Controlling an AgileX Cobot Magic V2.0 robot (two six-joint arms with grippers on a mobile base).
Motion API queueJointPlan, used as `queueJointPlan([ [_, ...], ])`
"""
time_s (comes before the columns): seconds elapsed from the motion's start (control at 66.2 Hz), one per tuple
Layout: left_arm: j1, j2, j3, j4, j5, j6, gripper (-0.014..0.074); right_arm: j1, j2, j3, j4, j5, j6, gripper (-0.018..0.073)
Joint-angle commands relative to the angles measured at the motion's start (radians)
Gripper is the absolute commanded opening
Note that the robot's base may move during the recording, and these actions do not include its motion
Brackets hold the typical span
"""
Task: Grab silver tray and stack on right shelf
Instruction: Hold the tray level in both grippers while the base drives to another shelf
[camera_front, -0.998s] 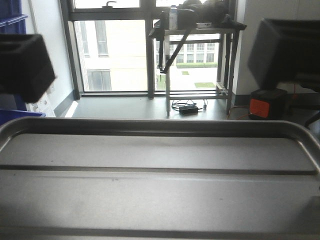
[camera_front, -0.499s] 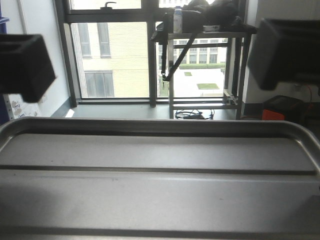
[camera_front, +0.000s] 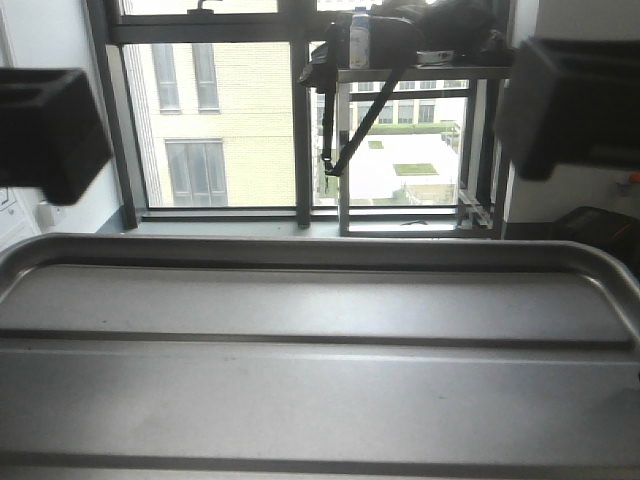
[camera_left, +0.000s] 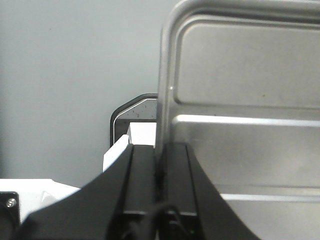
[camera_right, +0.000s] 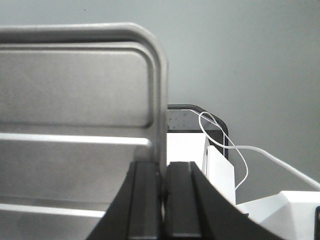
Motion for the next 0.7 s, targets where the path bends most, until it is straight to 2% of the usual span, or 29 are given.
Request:
queueJointPlan([
  [0.0, -0.007, -0.026, -0.022, 0.036, 0.162, -0.008, -0.0098, -0.005, -0.022, -0.021, -0.042, 0.027, -0.006, 0.0072],
  [0.68, -0.007, -0.026, -0.022, 0.036, 0.162, -0.008, -0.0098, -0.005, -0.022, -0.021, -0.042, 0.027, -0.006, 0.0072],
])
